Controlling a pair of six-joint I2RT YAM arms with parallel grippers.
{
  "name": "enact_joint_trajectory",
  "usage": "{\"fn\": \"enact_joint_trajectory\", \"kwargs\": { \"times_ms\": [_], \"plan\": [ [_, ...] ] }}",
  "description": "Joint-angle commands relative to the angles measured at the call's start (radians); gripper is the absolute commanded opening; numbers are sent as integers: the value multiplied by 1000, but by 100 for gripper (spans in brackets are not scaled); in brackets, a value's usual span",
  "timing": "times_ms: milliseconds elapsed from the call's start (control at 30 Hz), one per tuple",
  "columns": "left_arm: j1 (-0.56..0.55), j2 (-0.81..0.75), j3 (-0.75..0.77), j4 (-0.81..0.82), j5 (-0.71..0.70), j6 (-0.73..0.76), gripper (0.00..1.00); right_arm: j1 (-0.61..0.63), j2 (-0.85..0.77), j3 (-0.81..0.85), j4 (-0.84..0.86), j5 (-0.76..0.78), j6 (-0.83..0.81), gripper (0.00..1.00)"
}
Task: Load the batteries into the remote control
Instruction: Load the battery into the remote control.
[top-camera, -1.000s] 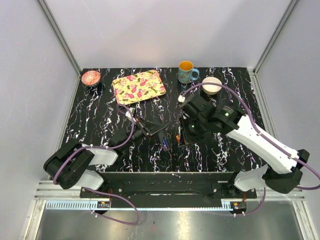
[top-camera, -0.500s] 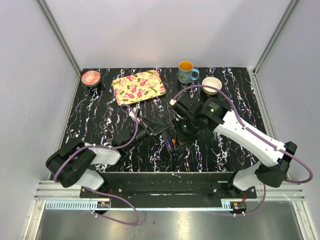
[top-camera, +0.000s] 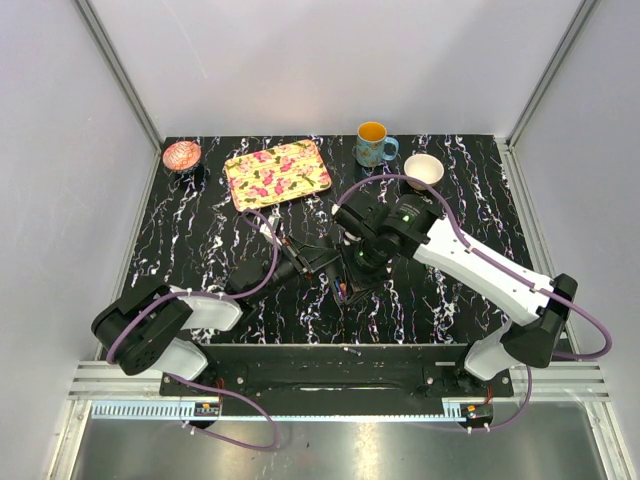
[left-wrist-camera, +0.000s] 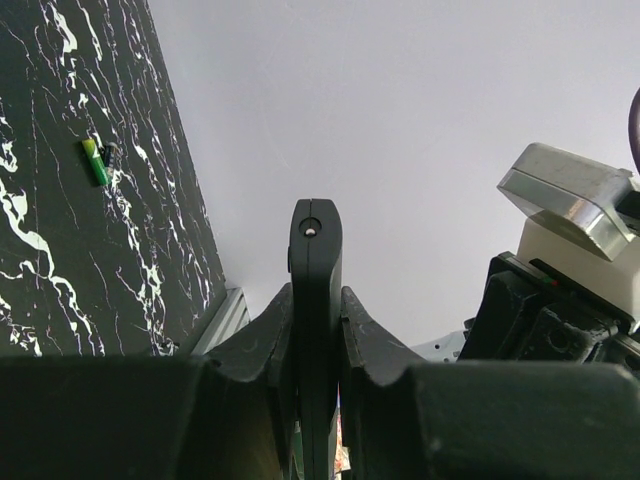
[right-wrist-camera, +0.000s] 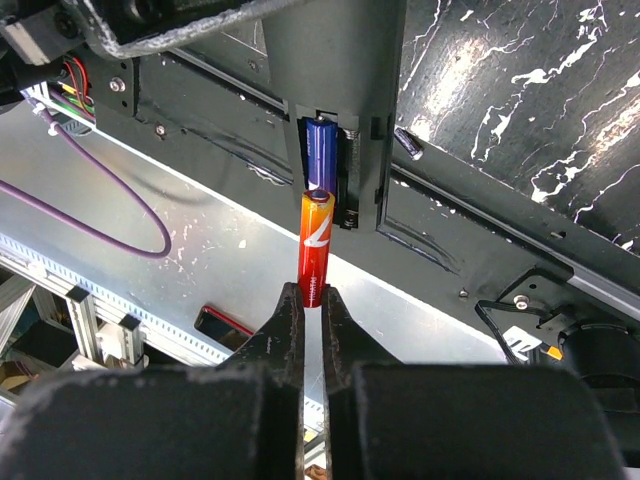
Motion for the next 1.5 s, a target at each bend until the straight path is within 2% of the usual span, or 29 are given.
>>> {"fn": "enact_joint_trajectory", "kwargs": {
  "times_ms": [0, 833, 1467],
  "plan": [
    [-11, -24, 30, 250, -38, 19, 0, 10, -5, -17, 22, -3, -14, 0],
    [-47, -87, 0, 257, -48, 34, 0, -10, 21, -43, 45, 48, -20, 0],
    [-52, -46, -22, 350, -48, -55, 0, -82, 55, 6, 23, -26, -66, 0]
  ]
}}
